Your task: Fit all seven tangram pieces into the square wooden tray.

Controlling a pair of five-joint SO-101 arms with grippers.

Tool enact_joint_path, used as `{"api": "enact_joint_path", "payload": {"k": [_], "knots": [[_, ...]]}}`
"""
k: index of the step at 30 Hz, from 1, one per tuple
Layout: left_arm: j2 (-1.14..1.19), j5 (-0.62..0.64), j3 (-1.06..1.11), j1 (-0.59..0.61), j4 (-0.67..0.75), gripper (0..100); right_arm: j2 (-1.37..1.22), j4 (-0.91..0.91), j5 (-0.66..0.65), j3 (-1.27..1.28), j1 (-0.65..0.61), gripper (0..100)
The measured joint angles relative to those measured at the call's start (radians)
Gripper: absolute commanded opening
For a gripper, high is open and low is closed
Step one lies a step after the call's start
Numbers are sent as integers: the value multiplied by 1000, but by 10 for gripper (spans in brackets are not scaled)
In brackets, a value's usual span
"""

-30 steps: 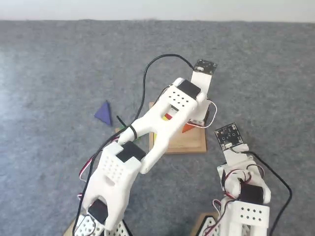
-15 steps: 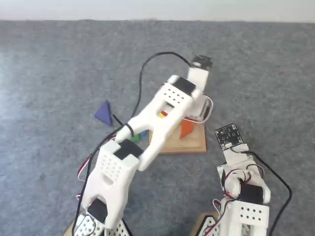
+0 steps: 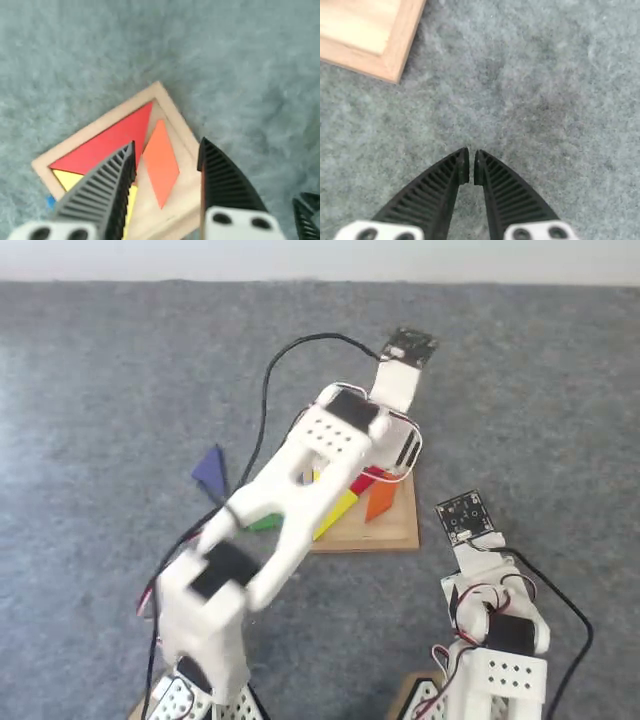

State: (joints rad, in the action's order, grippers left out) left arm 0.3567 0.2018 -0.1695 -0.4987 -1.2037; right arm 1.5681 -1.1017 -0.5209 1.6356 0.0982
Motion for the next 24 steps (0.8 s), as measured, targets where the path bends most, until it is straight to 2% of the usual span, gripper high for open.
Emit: {"api": "enact_joint_path", "payload": {"k": [3, 5, 9, 12, 24], "knots": [[-196, 0, 230, 18, 137, 187, 0, 0, 0, 0, 0, 37], [-292, -5, 416, 41, 256, 147, 0, 0, 0, 0, 0, 37], [-344, -100, 753, 74, 485, 76, 0, 0, 0, 0, 0, 37], [-347, -143, 812, 66, 502, 75, 0, 0, 0, 0, 0, 37], [-305, -150, 821, 37, 502, 72, 0, 0, 0, 0, 0, 37]]}}
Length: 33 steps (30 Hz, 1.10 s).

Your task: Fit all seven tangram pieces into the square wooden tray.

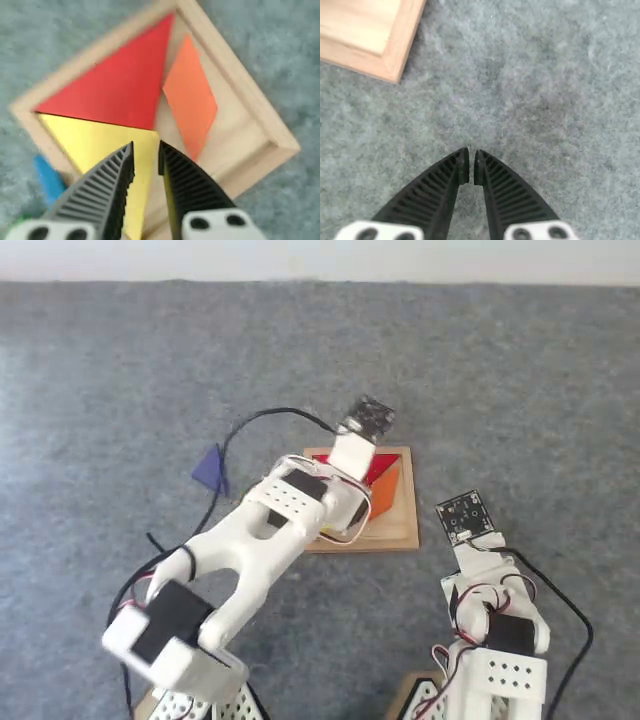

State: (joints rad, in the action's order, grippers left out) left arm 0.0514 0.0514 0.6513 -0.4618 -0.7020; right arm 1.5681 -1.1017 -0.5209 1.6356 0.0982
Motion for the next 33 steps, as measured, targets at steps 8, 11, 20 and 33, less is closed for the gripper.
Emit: {"api": "enact_joint_path", "payload": {"k": [8, 11, 20, 33], "knots": [[140, -5, -166, -29, -123, 72, 0, 0, 0, 0, 0, 37], [160, -5, -196, -29, -133, 72, 0, 0, 0, 0, 0, 37], [169, 0, -238, -49, -164, 72, 0, 0, 0, 0, 0, 38], [169, -9, -255, -81, -130, 72, 0, 0, 0, 0, -15, 37]]}}
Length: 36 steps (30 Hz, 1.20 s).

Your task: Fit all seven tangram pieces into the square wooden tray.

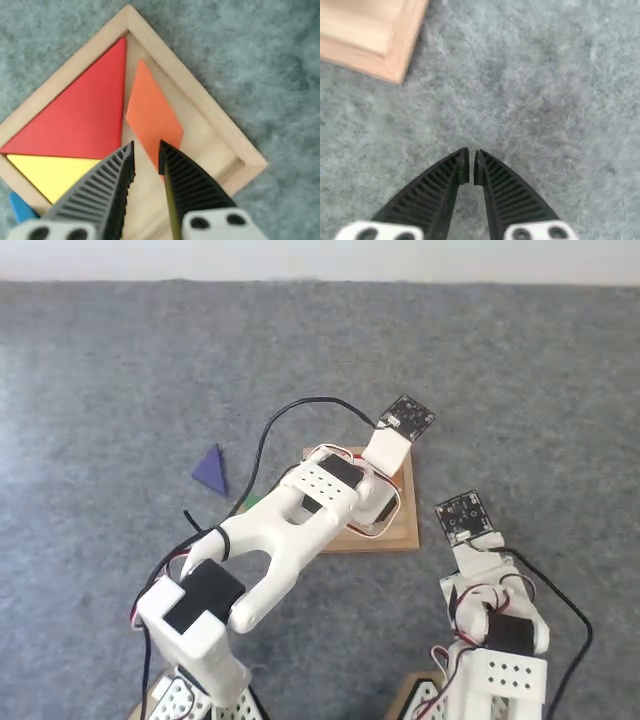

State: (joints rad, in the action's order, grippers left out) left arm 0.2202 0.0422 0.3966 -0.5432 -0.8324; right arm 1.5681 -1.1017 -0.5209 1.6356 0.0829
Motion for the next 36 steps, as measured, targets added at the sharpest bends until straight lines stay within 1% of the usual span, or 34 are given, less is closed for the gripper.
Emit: {"api": "enact_joint_path", "payload": {"k": [5, 10, 20, 23, 26, 30, 36], "knots": [[0, 0, 0, -8, -51, 72, 0, 0, 0, 0, -5, 37], [32, 0, -20, -14, -63, 72, 0, 0, 0, 0, -9, 37], [176, 0, -226, -14, -141, 70, 0, 0, 0, 0, -9, 38], [212, 0, -278, -14, -161, 14, 0, 0, 0, 0, -9, 38], [209, -2, -285, -8, -167, 32, 0, 0, 0, 0, -9, 38], [103, 2, -193, 9, -175, 49, 0, 0, 0, 0, -9, 38], [-183, 2, 127, 5, -84, 47, 0, 0, 0, 0, -9, 38]]}}
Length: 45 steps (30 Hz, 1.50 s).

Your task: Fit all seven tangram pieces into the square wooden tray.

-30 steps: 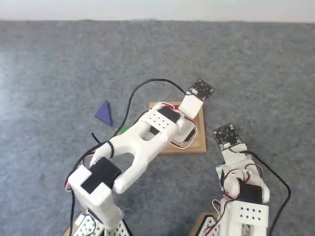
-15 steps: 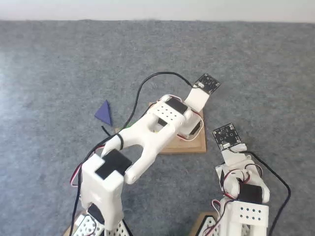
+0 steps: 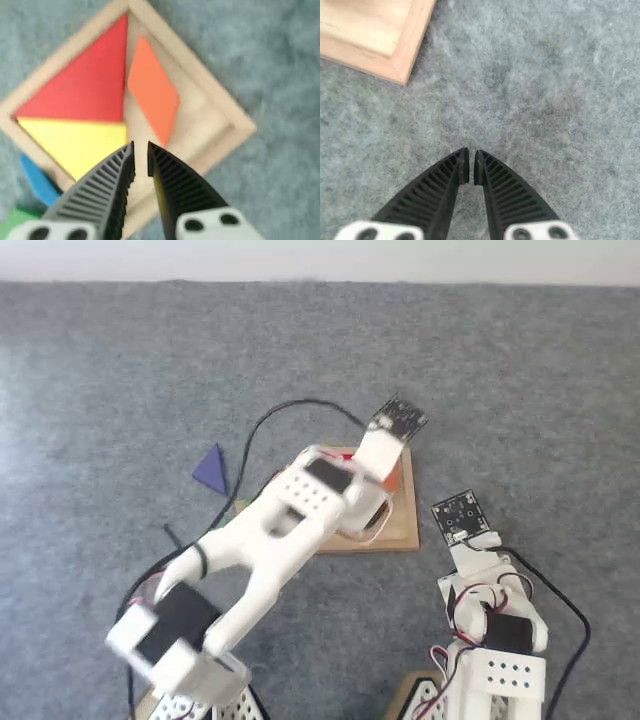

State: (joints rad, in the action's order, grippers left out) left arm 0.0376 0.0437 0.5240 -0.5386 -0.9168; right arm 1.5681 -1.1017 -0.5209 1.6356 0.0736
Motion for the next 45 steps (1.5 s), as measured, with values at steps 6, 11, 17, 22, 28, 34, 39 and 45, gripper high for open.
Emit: {"api": "enact_joint_path", "payload": {"k": [6, 11, 17, 22, 28, 34, 39, 45], "knots": [[-14, -26, 75, 15, 5, 53, 0, 0, 0, 0, 0, 38], [114, -44, 26, -32, 5, 99, 0, 0, 0, 0, 0, 38], [196, -43, -91, -38, -23, 96, 0, 0, 0, 0, 0, 38], [252, -43, -166, -43, -28, 90, 0, 0, 0, 0, 0, 38], [308, -43, -247, -43, -28, 86, 0, 0, 0, 0, 0, 38], [376, -43, -339, -43, -29, 90, 0, 0, 0, 0, 0, 38], [381, -41, -353, -43, -29, 128, 0, 0, 0, 0, 0, 38], [324, -32, -347, -12, -38, 194, 0, 0, 0, 0, 0, 38]]}}
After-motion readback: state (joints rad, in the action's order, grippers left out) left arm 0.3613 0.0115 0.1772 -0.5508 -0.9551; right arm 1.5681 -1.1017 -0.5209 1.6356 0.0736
